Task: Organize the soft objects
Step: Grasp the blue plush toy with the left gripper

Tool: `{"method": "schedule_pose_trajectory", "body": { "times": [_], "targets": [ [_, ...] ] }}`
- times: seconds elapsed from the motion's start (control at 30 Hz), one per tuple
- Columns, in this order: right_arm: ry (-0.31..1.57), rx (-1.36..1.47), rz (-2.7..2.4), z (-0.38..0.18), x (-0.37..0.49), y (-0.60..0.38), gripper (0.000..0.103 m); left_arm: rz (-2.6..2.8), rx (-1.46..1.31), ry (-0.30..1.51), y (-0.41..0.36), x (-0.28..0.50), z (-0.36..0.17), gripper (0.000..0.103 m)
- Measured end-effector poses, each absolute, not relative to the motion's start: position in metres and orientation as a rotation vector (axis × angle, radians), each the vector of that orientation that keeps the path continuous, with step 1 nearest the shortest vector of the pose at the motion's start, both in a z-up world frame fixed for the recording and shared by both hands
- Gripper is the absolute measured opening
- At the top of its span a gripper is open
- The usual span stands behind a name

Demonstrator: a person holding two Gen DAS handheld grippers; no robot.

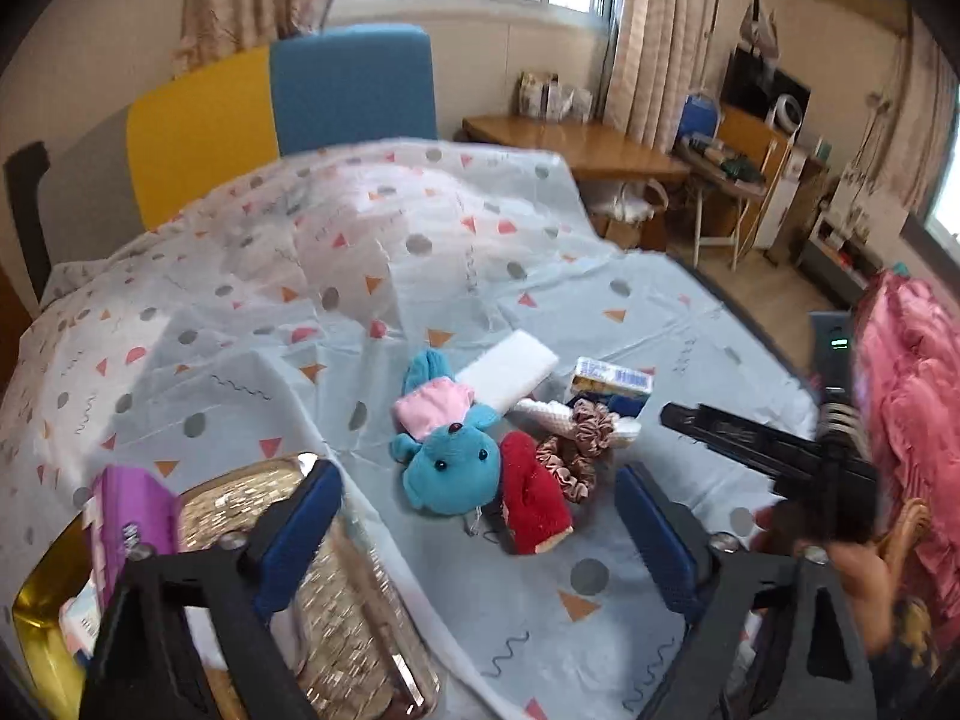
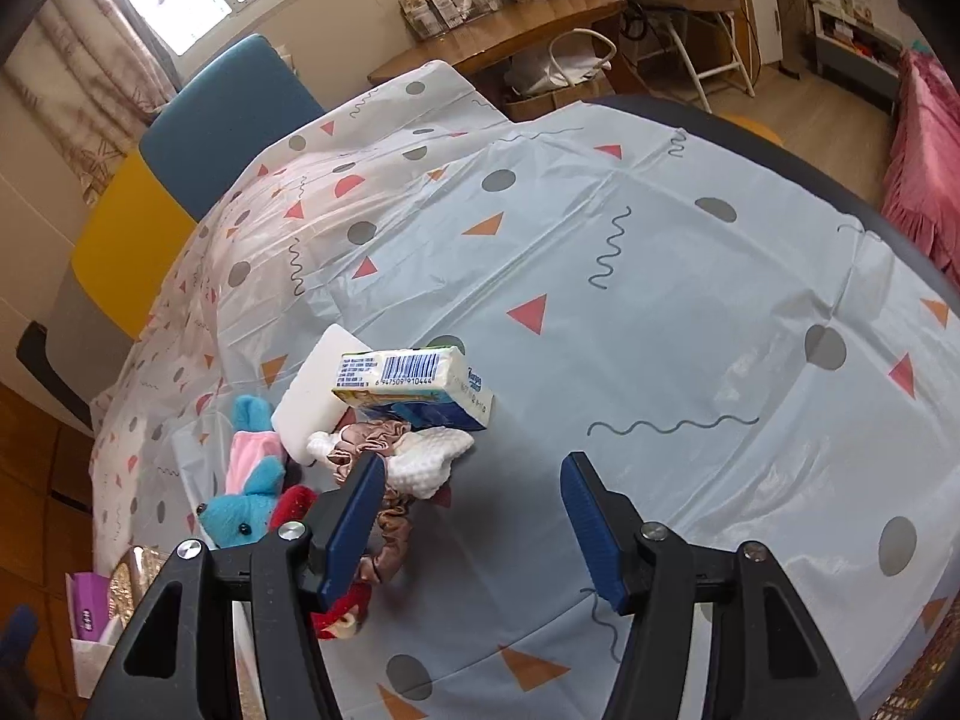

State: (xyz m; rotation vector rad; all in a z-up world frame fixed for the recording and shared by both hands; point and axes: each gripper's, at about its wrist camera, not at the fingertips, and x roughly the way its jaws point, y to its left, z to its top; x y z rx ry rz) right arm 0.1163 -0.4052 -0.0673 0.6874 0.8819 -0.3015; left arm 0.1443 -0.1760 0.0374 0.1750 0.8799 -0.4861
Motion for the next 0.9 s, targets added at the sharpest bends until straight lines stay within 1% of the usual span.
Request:
{"method": "schedule_pose_trajectory", "body": {
  "times": [0.03, 0.13, 0.2, 0.33, 0.4, 0.5, 0.57, 0.63, 0.73, 0.9],
  "targets": [
    [0.881, 0.704, -0.293, -0.067, 0.116, -0.407, 0.062, -0.477, 0.171, 0.92, -0.184, 0.157, 0.028, 0.068],
    [0.881, 0.724, -0.28, -0.067, 0.116, -0.408, 0.062, -0.414, 0.128, 1.057, -0.196, 0.193, -0.006, 0.055],
    [0.881, 0.728, -0.266, -0.066, 0.117, -0.407, 0.062, -0.373, 0.105, 1.117, -0.199, 0.21, -0.026, 0.055],
    [0.883, 0.739, -0.243, -0.065, 0.118, -0.407, 0.062, -0.311, 0.104, 1.206, -0.202, 0.232, -0.06, 0.059],
    [0.884, 0.753, -0.231, -0.066, 0.119, -0.407, 0.062, -0.304, 0.166, 1.191, -0.21, 0.237, -0.068, 0.06],
    [0.881, 0.763, -0.219, -0.065, 0.119, -0.407, 0.062, -0.304, 0.179, 1.235, -0.217, 0.244, -0.084, 0.061],
    [0.877, 0.763, -0.216, -0.064, 0.118, -0.407, 0.062, -0.315, 0.221, 1.22, -0.223, 0.244, -0.089, 0.057],
    [0.877, 0.761, -0.216, -0.064, 0.118, -0.408, 0.062, -0.344, 0.255, 1.197, -0.228, 0.241, -0.089, 0.049],
    [0.881, 0.765, -0.219, -0.066, 0.118, -0.409, 0.062, -0.379, 0.244, 1.182, -0.224, 0.241, -0.082, 0.041],
    [0.886, 0.737, -0.211, -0.066, 0.119, -0.405, 0.062, -0.427, 0.175, 1.107, -0.213, 0.247, -0.036, 0.04]
  ]
}}
